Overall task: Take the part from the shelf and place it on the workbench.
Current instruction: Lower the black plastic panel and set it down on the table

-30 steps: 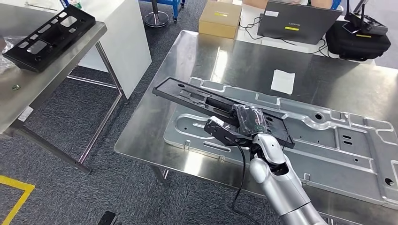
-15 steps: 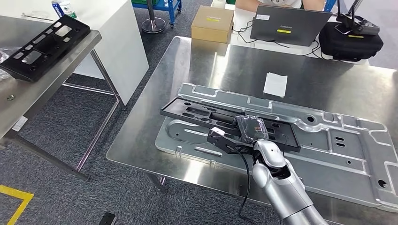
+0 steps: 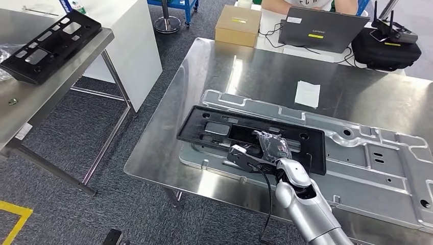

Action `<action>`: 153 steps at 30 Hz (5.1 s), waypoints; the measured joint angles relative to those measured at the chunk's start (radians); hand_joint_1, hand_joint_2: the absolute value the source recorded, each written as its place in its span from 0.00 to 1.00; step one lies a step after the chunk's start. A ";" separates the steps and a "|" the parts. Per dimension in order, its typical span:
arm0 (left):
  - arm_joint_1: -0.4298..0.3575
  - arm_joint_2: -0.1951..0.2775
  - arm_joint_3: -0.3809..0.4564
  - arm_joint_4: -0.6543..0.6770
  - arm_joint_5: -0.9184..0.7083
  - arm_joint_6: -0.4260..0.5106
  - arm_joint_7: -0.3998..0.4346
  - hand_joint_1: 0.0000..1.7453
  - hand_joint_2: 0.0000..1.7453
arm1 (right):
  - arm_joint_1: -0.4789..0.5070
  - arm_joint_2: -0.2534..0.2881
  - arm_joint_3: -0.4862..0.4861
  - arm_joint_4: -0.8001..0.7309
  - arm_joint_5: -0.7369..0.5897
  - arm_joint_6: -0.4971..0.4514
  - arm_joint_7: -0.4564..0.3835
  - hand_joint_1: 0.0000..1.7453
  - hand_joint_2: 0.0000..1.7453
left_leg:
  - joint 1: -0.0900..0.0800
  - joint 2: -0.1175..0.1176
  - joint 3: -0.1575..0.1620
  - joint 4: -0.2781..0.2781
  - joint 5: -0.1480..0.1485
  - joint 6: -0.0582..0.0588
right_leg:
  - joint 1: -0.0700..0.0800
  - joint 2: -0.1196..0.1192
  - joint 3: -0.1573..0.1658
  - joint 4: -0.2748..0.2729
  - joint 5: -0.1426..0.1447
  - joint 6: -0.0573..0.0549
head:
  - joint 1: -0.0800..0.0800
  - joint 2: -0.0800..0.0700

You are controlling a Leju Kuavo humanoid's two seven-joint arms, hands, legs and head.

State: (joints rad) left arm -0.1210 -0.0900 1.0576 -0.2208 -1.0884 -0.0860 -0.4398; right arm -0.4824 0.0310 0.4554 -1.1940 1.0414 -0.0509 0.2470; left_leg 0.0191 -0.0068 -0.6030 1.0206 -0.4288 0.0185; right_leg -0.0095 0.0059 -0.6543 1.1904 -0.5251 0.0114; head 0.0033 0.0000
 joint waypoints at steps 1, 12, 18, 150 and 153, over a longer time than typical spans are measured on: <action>0.000 0.000 0.001 0.000 0.001 -0.002 0.000 0.00 0.00 | -0.001 0.000 0.000 0.003 -0.001 0.000 -0.002 0.00 0.00 | -0.002 -0.001 0.001 0.001 -0.001 -0.002 | 0.003 0.000 0.033 -0.071 0.031 -0.006 | 0.000 0.000; 0.005 0.003 0.015 0.000 0.000 0.000 0.003 0.00 0.00 | -0.008 0.016 0.009 0.020 -0.015 0.002 -0.011 0.00 0.00 | -0.003 0.001 -0.119 0.263 -0.131 -0.051 | 0.004 -0.010 0.083 -0.187 0.067 -0.042 | -0.010 0.000; 0.008 0.006 0.016 0.000 0.003 0.001 0.006 0.00 0.00 | -0.010 0.022 0.013 0.032 -0.018 0.002 -0.012 0.00 0.00 | -0.003 0.000 -0.001 0.022 -0.007 -0.041 | 0.007 -0.006 0.080 -0.167 0.058 -0.030 | -0.022 0.000; -0.014 0.030 0.450 0.033 -0.067 0.045 -0.220 0.00 0.00 | 0.629 0.248 -0.981 0.207 -0.446 -0.252 -0.922 0.00 0.00 | -0.015 -0.025 0.092 -0.057 -0.047 0.020 | -0.003 -0.003 -0.071 0.086 -0.056 0.018 | -0.022 0.000; -0.002 0.057 0.446 0.021 -0.070 0.047 -0.231 0.00 0.00 | 0.584 0.235 -1.154 0.357 -0.400 -0.259 -0.933 0.00 0.00 | -0.021 -0.048 0.078 -0.052 -0.036 0.017 | 0.003 0.016 0.026 -0.034 -0.001 -0.002 | -0.019 0.000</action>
State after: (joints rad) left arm -0.1225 -0.0325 1.5037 -0.1993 -1.1582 -0.0395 -0.6705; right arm 0.1014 0.2656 -0.6983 -0.8373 0.6410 -0.3100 -0.6858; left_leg -0.0016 -0.0546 -0.5249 0.9689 -0.4646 0.0350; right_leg -0.0063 0.0215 -0.6279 1.1567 -0.5261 0.0096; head -0.0154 0.0000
